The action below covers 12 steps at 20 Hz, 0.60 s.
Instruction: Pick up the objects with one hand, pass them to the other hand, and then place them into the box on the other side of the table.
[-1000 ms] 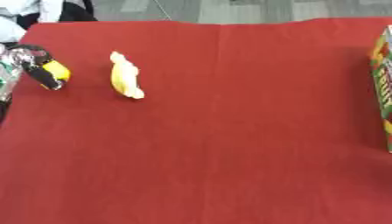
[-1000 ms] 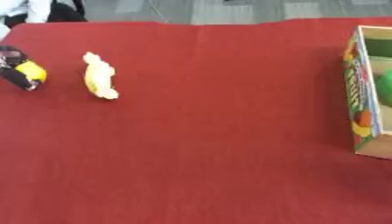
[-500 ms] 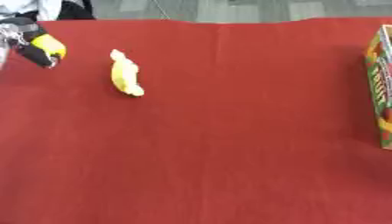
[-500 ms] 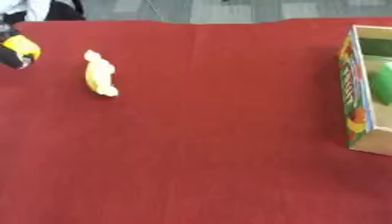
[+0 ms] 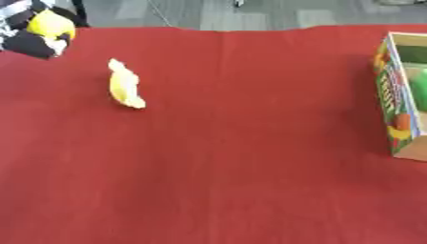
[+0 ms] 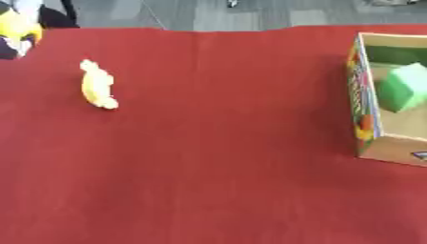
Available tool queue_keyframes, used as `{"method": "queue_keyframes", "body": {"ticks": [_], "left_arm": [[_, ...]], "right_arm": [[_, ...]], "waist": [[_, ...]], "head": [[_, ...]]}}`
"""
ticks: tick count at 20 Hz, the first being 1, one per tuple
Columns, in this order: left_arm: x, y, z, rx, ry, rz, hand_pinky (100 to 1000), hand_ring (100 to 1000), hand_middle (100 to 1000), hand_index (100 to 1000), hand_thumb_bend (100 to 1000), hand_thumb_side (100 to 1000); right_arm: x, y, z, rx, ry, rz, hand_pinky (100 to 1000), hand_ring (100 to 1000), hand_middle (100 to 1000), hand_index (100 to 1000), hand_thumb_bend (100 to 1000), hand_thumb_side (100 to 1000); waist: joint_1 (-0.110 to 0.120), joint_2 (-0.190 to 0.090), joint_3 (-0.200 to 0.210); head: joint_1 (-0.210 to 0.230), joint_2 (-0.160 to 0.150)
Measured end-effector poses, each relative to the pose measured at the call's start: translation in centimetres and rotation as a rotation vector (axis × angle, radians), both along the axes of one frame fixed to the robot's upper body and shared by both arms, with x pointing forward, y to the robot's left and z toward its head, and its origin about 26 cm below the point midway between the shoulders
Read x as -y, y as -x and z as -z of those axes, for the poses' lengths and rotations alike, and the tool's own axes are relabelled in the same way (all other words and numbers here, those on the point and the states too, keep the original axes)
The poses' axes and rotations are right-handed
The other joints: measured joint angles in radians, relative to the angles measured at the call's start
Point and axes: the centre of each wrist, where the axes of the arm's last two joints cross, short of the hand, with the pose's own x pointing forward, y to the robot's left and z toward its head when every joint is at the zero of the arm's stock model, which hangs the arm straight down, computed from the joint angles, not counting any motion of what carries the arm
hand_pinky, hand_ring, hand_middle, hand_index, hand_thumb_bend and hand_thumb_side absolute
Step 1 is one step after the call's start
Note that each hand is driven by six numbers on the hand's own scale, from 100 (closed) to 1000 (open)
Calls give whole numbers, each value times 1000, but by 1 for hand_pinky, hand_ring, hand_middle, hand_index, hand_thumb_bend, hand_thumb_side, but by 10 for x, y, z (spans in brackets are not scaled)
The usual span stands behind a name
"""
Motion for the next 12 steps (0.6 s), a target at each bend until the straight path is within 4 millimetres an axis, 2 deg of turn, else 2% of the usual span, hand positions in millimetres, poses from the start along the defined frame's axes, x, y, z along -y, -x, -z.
{"method": "queue_keyframes", "body": {"ticks": [6, 12], "left_arm": [[40, 7, 25, 138, 67, 110, 703, 579, 489, 528, 100, 242], [68, 11, 62, 185, 109, 157, 685, 560, 467, 530, 100, 270]], "right_arm": [[-23, -7, -16, 8, 145, -83, 894, 943, 791, 869, 100, 142], [-45, -11, -20, -27, 280, -142, 895, 950, 802, 881, 110, 161]], "waist": [[-16, -29, 3], [-26, -54, 16]], "head": [[-52, 24], [-86, 43]]}}
